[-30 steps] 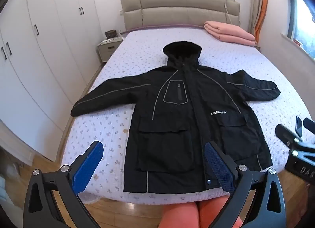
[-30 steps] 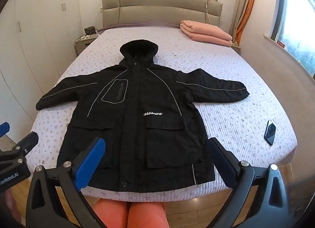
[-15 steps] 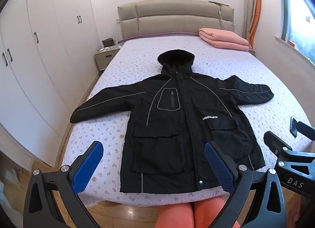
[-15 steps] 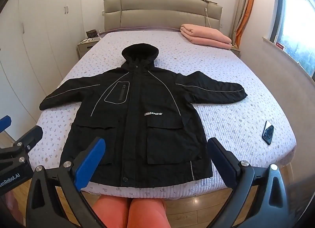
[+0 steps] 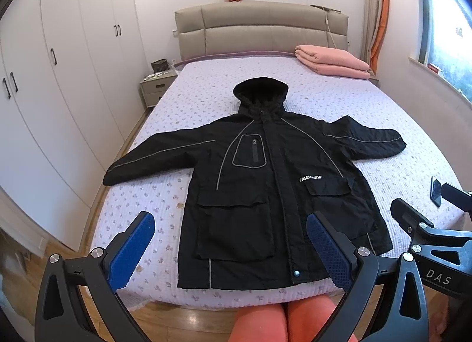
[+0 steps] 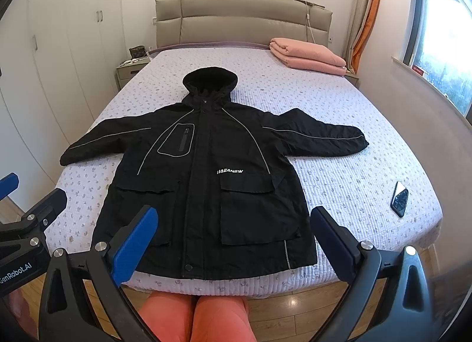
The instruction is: Fold large clothes
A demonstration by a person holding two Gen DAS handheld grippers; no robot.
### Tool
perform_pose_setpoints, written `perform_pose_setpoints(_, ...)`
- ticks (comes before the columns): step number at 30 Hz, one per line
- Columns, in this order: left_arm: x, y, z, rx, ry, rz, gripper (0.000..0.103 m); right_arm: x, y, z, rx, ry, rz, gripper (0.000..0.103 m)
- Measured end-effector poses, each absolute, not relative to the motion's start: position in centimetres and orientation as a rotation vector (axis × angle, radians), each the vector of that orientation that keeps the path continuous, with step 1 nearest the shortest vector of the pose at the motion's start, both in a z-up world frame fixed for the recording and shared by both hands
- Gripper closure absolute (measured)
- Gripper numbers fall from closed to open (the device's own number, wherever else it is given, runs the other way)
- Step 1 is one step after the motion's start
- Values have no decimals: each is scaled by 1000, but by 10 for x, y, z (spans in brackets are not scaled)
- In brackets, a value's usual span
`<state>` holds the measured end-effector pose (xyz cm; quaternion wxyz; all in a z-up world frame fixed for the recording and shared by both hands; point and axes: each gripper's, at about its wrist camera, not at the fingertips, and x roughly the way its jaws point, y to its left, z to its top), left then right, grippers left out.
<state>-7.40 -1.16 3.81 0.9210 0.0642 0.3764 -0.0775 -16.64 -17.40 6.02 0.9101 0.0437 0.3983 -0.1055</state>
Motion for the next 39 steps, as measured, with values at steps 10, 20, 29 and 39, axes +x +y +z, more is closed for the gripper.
perform_pose_setpoints(10,-75,-13,39,122,775,-157,1,-168,-171,62,84,821,-221,0)
perform_pose_setpoints(20,-75,-9,38,113,779,-160,1,-168,-168,65,77,819,-228,0)
perform_pose_setpoints(29,-76,-7,37,111,780,-161,1,-168,-167,66,70,818,-227,0)
perform_pose_setpoints(39,-81,0,39,92,774,-157,1,-169,-160,67,66,824,-229,0)
